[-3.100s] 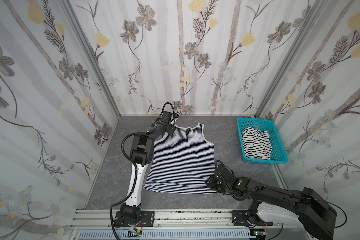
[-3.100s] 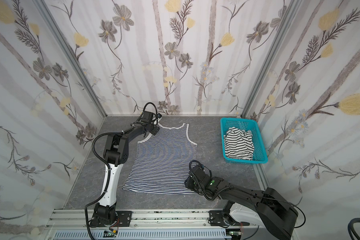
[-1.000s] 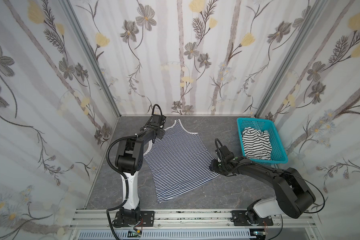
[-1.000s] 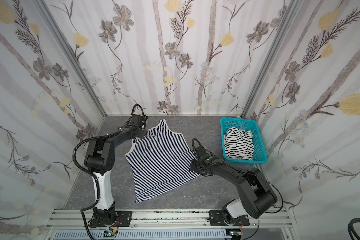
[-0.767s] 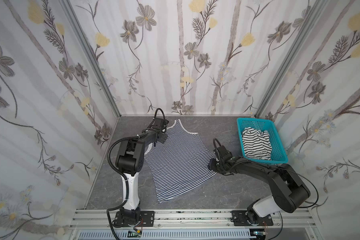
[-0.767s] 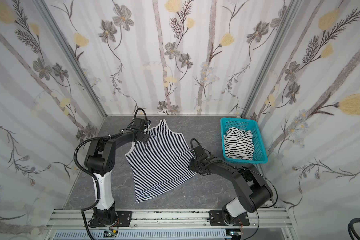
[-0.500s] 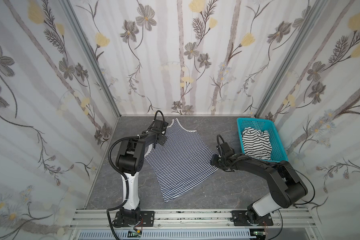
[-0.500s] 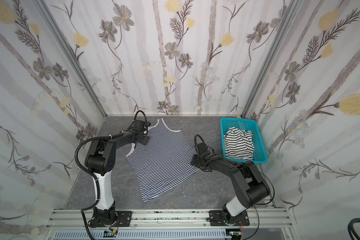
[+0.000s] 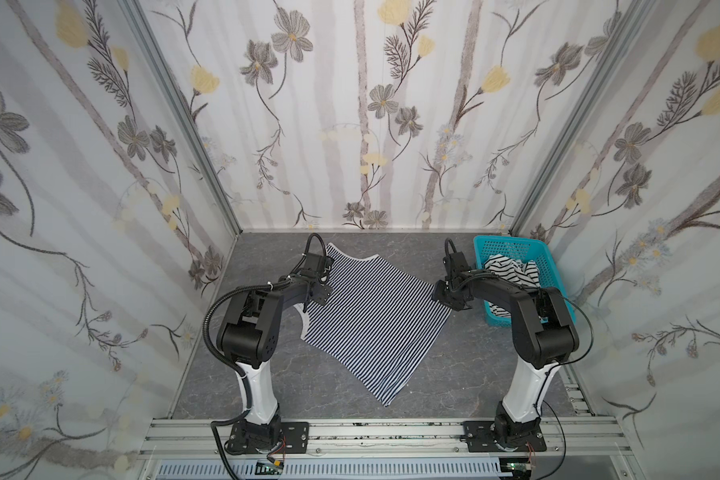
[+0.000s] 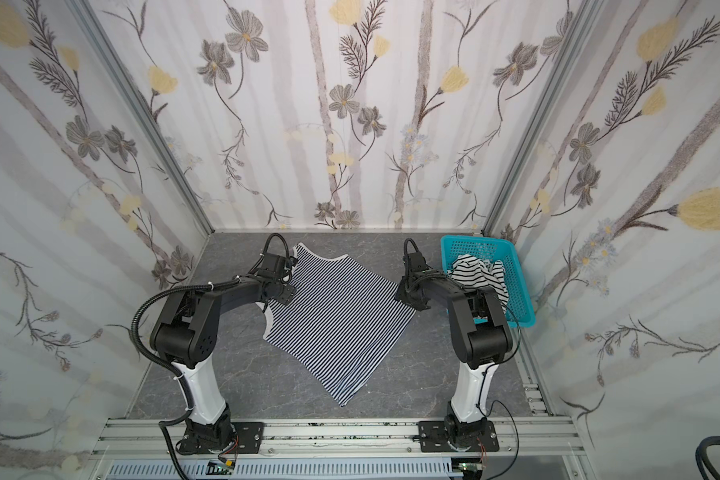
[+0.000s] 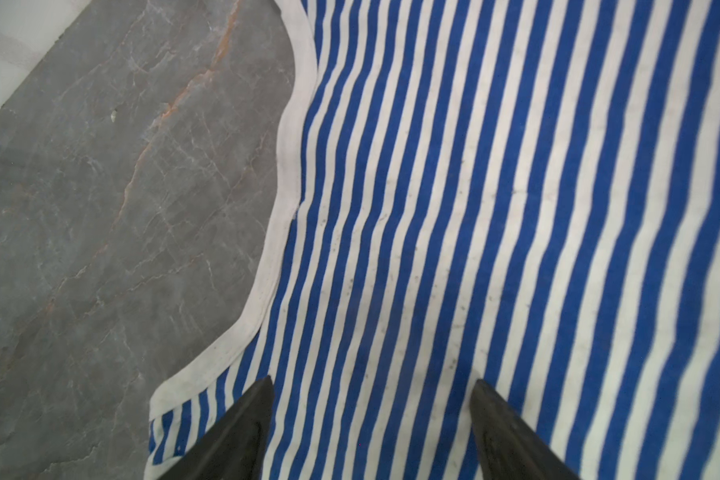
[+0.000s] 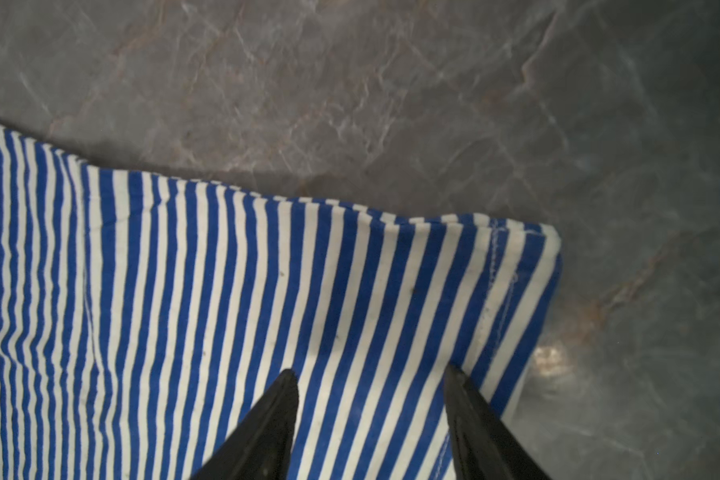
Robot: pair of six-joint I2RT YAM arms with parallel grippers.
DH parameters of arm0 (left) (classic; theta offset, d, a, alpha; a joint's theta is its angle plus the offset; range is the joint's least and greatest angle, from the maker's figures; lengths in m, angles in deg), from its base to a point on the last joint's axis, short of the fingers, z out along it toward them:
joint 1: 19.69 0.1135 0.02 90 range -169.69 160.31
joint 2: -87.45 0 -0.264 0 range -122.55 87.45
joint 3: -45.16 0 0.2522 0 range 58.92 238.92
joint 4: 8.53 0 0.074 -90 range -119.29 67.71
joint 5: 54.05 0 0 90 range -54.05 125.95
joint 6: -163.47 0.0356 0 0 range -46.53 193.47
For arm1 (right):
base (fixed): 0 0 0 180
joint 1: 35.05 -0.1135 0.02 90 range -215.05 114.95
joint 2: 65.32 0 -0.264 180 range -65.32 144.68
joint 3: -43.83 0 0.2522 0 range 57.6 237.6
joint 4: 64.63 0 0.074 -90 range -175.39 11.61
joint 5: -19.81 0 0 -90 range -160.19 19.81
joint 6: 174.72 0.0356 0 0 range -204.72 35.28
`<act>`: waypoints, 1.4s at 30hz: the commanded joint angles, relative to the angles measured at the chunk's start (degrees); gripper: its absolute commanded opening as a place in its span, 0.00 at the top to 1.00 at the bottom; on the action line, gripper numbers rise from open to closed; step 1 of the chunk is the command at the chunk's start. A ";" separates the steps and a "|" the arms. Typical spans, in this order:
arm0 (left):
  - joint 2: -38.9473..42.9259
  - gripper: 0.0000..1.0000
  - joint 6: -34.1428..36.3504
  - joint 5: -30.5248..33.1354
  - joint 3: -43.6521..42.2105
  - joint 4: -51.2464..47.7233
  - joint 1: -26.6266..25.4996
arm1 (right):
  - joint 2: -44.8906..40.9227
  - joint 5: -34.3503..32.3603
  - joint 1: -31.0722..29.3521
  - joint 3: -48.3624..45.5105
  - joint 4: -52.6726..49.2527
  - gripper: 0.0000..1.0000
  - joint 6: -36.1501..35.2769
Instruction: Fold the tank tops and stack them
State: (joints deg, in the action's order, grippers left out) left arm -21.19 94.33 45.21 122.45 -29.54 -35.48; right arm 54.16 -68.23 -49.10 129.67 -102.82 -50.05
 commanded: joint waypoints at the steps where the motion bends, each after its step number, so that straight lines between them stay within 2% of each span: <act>1: 1.11 0.23 -1.14 -1.07 -3.22 -4.49 -0.19 | 3.87 1.31 0.33 7.28 -4.95 0.42 -2.25; 4: 2.87 0.23 -2.04 -1.78 -5.98 -4.50 -0.52 | 9.52 3.51 1.07 15.79 -7.97 0.42 -2.51; 8: 5.78 0.23 -2.32 -1.33 -8.71 -4.54 -1.17 | 16.29 3.01 1.65 27.72 -13.91 0.42 -2.61; 11: 8.82 0.23 -2.56 -1.24 -9.73 -4.57 -1.21 | 14.81 2.07 1.11 30.57 -15.47 0.42 -3.37; 13: 10.42 0.22 -2.93 -1.41 -9.39 -4.58 -1.26 | 10.78 -0.13 0.48 28.47 -15.42 0.42 -3.32; 17: 11.14 0.22 -3.66 -3.22 -5.89 -4.61 -1.33 | 0.16 -0.10 -1.51 16.52 -11.06 0.42 -2.70; 21: 6.18 0.21 -3.12 -4.09 0.51 -4.61 -1.62 | -8.99 1.90 -5.00 1.67 -4.34 0.41 0.30; 25: -0.90 0.22 -2.33 -3.69 7.52 -4.58 -1.96 | -14.26 1.93 -8.87 -8.11 0.37 0.41 3.92; 29: -6.14 0.22 -1.66 -3.28 13.36 -4.65 -2.05 | -16.18 1.65 -12.16 -13.65 3.90 0.41 7.56; 33: -9.09 0.22 -1.35 -3.70 15.53 -4.55 -2.07 | -15.54 1.06 -14.42 -16.57 6.19 0.41 9.87; 38: -11.98 0.22 -1.20 -3.09 16.69 -4.61 -2.14 | -13.45 0.82 -14.57 -18.65 7.81 0.41 10.94; 42: -13.83 0.22 -0.91 0.29 17.18 -4.54 -2.15 | -10.93 1.07 -13.40 -17.29 7.49 0.41 10.13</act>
State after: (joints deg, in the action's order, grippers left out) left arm -33.60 92.76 42.46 139.63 -31.24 -37.64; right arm 41.61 -66.38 -63.15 111.86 -96.52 -40.27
